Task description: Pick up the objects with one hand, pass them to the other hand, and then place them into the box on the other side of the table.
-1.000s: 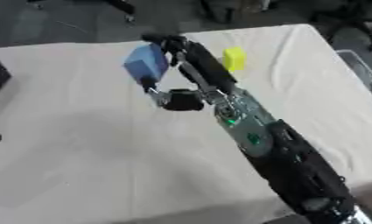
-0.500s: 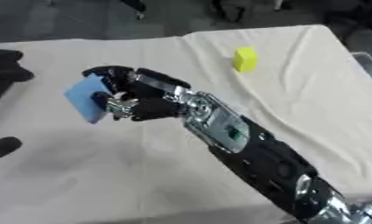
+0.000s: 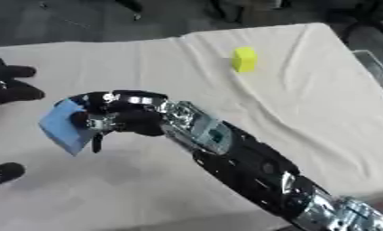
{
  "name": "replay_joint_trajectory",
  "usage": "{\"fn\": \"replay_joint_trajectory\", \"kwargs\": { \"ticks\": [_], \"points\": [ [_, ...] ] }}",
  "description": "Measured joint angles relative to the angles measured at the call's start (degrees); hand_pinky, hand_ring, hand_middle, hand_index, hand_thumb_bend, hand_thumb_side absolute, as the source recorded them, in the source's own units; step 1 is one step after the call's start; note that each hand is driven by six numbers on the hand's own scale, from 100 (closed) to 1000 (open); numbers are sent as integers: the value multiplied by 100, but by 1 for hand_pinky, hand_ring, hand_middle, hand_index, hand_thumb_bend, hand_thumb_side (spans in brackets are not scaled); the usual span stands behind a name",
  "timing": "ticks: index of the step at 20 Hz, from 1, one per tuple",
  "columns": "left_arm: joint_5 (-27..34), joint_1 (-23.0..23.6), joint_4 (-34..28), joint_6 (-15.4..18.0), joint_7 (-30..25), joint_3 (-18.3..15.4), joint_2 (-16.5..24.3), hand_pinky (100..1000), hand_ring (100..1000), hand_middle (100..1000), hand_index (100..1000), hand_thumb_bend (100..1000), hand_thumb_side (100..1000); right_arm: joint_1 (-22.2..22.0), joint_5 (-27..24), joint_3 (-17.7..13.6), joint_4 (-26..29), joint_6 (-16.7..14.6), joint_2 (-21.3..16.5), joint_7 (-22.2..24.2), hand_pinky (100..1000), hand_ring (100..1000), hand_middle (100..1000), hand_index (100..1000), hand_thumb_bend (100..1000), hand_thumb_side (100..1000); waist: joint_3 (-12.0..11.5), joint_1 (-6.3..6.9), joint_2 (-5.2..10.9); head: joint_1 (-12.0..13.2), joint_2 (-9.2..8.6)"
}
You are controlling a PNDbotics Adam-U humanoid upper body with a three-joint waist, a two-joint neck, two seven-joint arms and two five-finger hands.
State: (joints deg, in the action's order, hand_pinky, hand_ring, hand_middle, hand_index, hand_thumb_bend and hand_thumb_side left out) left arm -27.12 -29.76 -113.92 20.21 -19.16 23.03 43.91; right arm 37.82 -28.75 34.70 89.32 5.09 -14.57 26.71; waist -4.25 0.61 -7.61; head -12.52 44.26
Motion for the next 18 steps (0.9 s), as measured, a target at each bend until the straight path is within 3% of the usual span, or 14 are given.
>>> {"fn": "replay_joint_trajectory", "kwargs": {
  "ticks": [1, 9, 18],
  "points": [
    [-67, -16, 0, -23, 72, 30, 0, 709, 1000, 805, 985, 535, 157, 1, -15, 14, 1, 16, 16, 59, 518, 726, 406, 928, 100, 531, 0, 0, -2, 0, 0],
    [-664, -105, 0, -198, 444, 183, -58, 717, 1000, 798, 1000, 566, 160, 49, -74, 98, 156, 112, 29, 485, 522, 735, 408, 930, 100, 520, 3, 1, -19, 45, 0],
    [-836, -105, 0, -237, 142, 471, -108, 710, 1000, 807, 998, 526, 204, 101, -52, 103, 321, 141, 29, 738, 522, 735, 406, 931, 100, 517, 23, 5, -30, 536, 0]
  ]
}}
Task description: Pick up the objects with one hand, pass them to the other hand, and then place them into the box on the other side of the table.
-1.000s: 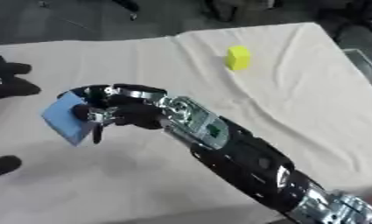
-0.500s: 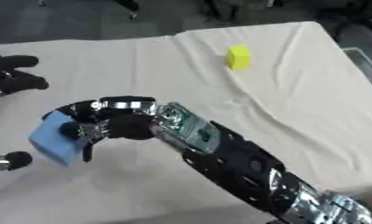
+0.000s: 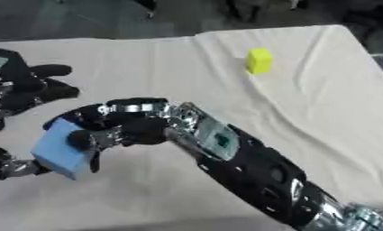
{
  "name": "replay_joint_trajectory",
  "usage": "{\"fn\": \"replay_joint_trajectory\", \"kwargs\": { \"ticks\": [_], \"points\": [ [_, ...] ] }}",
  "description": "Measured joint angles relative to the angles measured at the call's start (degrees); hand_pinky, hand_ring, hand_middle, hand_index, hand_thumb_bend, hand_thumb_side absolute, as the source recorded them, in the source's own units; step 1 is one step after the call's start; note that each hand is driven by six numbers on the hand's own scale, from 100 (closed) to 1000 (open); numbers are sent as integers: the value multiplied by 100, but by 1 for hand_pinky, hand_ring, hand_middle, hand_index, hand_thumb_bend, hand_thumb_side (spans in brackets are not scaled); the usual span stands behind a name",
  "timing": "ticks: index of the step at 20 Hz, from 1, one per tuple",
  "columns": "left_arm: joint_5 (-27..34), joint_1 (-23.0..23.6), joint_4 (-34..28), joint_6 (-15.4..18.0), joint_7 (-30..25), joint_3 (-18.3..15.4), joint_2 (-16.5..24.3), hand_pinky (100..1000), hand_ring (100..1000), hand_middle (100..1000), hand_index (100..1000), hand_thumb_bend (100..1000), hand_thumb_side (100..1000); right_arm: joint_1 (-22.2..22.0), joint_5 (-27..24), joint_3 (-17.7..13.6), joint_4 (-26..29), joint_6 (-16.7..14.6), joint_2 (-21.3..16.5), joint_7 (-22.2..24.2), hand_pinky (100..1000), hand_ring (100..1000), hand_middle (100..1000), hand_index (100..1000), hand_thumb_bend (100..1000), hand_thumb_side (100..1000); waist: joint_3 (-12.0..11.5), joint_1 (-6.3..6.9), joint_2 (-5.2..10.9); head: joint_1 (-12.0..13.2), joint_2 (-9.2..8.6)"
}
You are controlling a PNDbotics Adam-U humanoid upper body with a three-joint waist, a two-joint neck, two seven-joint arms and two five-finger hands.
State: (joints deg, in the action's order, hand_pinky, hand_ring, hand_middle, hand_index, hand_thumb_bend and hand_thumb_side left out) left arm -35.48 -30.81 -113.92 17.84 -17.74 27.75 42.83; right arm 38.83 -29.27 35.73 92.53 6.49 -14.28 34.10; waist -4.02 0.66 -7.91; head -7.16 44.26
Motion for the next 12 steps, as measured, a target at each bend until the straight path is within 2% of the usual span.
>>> {"fn": "replay_joint_trajectory", "kwargs": {
  "ticks": [6, 12],
  "points": [
    [83, -92, 1, 13, -261, 142, -55, 700, 1000, 813, 978, 479, 228, 1, 43, 2, 0, 8, -1, 22, 522, 735, 405, 931, 100, 514, 0, -3, -31, 336, 0],
    [379, -118, 38, 72, -451, 160, -92, 695, 1000, 820, 958, 445, 258, -5, 80, 33, 0, 8, -8, 23, 522, 734, 404, 931, 100, 515, -2, -4, -32, 344, 0]
  ]
}}
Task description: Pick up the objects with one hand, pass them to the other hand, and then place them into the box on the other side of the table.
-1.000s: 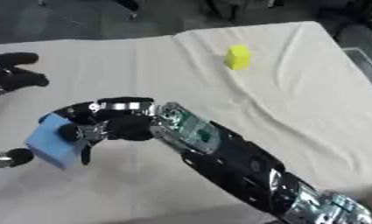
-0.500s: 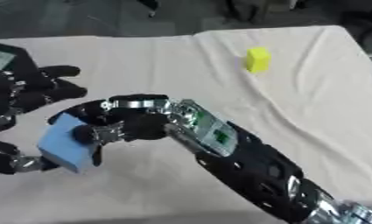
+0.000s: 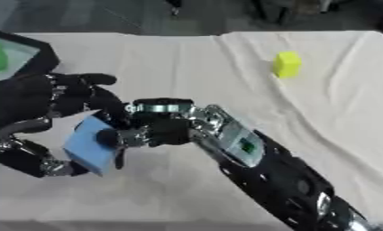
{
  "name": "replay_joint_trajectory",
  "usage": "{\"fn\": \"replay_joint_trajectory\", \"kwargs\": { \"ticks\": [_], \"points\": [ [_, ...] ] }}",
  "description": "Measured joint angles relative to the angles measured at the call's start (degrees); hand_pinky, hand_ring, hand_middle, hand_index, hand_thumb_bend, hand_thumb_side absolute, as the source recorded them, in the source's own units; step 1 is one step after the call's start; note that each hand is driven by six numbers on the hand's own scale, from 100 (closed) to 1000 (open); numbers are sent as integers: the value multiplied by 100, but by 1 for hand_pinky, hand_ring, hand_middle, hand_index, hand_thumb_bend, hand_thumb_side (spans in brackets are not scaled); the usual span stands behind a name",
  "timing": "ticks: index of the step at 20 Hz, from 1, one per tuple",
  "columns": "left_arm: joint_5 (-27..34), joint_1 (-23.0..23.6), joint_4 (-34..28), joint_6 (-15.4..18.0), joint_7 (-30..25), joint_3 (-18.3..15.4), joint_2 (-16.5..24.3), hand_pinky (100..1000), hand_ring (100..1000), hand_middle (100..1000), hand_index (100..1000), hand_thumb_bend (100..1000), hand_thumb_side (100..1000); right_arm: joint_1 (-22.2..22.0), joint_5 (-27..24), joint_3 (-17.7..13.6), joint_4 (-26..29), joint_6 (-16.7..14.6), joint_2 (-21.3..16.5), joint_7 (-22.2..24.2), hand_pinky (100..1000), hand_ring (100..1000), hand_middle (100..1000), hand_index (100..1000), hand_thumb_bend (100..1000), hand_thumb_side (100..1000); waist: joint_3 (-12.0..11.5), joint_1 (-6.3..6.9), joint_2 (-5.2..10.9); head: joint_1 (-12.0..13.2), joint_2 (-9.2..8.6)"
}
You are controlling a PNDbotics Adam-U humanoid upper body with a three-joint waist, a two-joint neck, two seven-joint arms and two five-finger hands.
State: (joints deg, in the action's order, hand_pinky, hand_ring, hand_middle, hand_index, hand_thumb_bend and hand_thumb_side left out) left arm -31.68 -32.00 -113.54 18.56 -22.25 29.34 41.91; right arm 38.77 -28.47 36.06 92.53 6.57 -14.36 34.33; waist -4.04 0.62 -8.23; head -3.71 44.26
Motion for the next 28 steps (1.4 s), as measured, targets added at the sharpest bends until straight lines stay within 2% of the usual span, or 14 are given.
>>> {"fn": "replay_joint_trajectory", "kwargs": {
  "ticks": [8, 14, 21, 24, 26, 28],
  "points": [
    [512, -23, 52, 164, -304, 1, 0, 674, 1000, 808, 903, 382, 282, -48, 0, 39, -1, -5, 0, 8, 521, 733, 403, 931, 100, 514, -1, 0, 0, -144, 0],
    [726, -34, 75, 294, -526, -17, 3, 678, 1000, 786, 819, 398, 270, -57, 0, 78, -2, 2, 0, 17, 521, 733, 403, 931, 100, 514, -1, 0, 0, -202, 0],
    [371, -59, 67, 147, -370, 12, -8, 741, 1000, 883, 631, 431, 257, -64, 15, 74, -15, 11, 1, -21, 507, 722, 393, 922, 100, 513, -1, 0, 0, -204, 0],
    [116, -59, 48, -12, -158, 76, -12, 750, 1000, 893, 549, 402, 247, -63, 50, 72, -27, 14, 2, -92, 505, 720, 392, 921, 100, 512, -1, 0, 0, -200, 0],
    [-12, -57, 36, -89, -32, 115, -14, 749, 1000, 898, 516, 368, 247, -62, 57, 70, -31, 11, 3, -126, 504, 720, 393, 920, 100, 512, 2, 0, 0, -199, 0],
    [-73, -40, 36, -131, 69, 145, -28, 747, 1000, 908, 525, 348, 256, -62, 67, 69, -31, 11, 1, -152, 503, 719, 393, 920, 100, 512, 5, 0, 0, -198, 0]
  ]
}}
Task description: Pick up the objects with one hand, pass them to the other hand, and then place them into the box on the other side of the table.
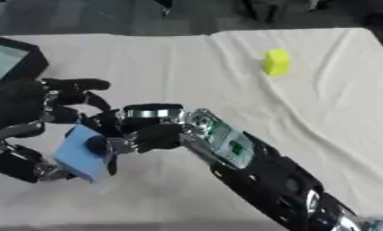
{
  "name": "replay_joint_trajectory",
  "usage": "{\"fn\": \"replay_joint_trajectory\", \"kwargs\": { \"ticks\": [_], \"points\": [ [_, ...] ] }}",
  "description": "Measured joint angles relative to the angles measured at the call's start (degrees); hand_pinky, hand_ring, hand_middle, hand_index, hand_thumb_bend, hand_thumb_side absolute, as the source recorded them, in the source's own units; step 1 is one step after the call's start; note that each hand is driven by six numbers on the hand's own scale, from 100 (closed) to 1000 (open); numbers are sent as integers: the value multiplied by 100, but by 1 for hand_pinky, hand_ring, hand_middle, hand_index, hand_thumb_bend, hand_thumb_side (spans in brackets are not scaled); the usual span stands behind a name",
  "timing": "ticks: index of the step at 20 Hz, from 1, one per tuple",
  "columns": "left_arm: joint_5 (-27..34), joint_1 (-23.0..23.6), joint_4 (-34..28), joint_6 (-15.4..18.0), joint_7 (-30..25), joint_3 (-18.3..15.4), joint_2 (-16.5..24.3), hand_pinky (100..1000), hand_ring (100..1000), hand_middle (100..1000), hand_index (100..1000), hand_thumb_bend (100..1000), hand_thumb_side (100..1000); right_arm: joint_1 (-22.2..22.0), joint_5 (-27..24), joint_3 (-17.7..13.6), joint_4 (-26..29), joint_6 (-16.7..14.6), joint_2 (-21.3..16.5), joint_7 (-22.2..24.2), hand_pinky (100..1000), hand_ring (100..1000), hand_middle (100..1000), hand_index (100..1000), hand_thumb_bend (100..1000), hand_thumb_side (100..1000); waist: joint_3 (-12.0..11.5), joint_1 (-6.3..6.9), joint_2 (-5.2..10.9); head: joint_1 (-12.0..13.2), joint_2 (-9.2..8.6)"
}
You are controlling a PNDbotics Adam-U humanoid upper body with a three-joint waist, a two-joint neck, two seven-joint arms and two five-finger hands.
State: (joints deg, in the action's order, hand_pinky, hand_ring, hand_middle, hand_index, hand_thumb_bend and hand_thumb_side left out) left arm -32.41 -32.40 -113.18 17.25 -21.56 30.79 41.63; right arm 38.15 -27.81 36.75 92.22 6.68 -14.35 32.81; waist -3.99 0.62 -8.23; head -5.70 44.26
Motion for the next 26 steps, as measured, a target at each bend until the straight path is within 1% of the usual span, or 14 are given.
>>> {"fn": "replay_joint_trajectory", "kwargs": {
  "ticks": [3, 4, 6, 7, 8, 9, 10, 11, 15, 17, 21, 24, 26],
  "points": [
    [9, 14, 0, -4, 64, 30, -7, 749, 1000, 922, 549, 336, 268, -6, 6, 0, 2, 1, -3, -21, 503, 719, 392, 920, 100, 512, 4, 0, 0, 0, 0],
    [35, 14, 1, 1, 66, 33, -7, 750, 1000, 932, 566, 330, 282, -10, 6, 0, 7, 3, -4, -23, 503, 719, 392, 920, 100, 512, 5, 0, 0, 0, 0],
    [137, 17, 3, 42, 32, 35, -7, 755, 1000, 955, 623, 355, 331, -22, 5, 1, 28, 5, -4, -26, 502, 718, 391, 919, 100, 513, 8, 0, 0, 0, 0],
    [202, 17, 7, 83, -11, 35, -6, 759, 1000, 968, 687, 391, 368, -34, 4, 2, 32, 6, -4, -26, 502, 718, 390, 919, 100, 513, 8, 0, 0, 0, 0],
    [269, 20, 27, 133, -77, 35, 3, 765, 1000, 974, 713, 445, 416, -38, 2, 3, 33, 6, -11, -25, 502, 718, 390, 919, 100, 513, 9, 1, 0, 0, 0],
    [348, 20, 39, 184, -163, 32, 11, 779, 1000, 985, 761, 500, 460, -41, 1, 4, 33, 7, -17, -25, 501, 717, 389, 919, 100, 513, 9, 1, 0, 0, 0],
    [436, 20, 42, 236, -266, 28, 27, 781, 1000, 986, 781, 517, 470, -46, 1, 6, 33, 7, -25, -25, 502, 717, 389, 919, 100, 513, 9, 1, 0, 0, 0],
    [503, 20, 53, 290, -382, 14, 31, 798, 1000, 997, 857, 598, 538, -61, 0, 8, 33, 7, -32, -24, 501, 717, 389, 918, 100, 513, 9, 1, 0, 0, 0],
    [656, 19, 74, 525, -828, -78, 51, 817, 1000, 1000, 921, 696, 593, -84, 0, 13, 35, 7, -54, -24, 501, 717, 388, 918, 100, 513, 9, 1, 0, -1, 0],
    [733, 18, 75, 622, -980, -124, 76, 817, 1000, 1000, 926, 708, 601, -84, 0, 22, 48, 7, -54, -24, 500, 717, 388, 918, 100, 513, 9, 1, 0, -1, 0],
    [876, 20, 76, 697, -1079, -185, 76, 807, 1000, 1000, 916, 690, 597, -84, 0, 37, 73, 6, -53, -24, 497, 716, 387, 917, 100, 514, 8, 1, 0, -3, 0],
    [1021, 20, 38, 688, -1039, -157, 56, 785, 1000, 992, 879, 642, 598, -80, 2, 22, 70, 8, -50, -38, 494, 716, 389, 915, 100, 514, 2, 0, 0, -3, 0],
    [1179, 23, 31, 635, -942, -108, -11, 770, 1000, 985, 848, 582, 592, -77, 3, 3, 66, 2, -46, -49, 493, 716, 389, 915, 100, 514, 4, -1, 0, -7, 0]
  ]
}}
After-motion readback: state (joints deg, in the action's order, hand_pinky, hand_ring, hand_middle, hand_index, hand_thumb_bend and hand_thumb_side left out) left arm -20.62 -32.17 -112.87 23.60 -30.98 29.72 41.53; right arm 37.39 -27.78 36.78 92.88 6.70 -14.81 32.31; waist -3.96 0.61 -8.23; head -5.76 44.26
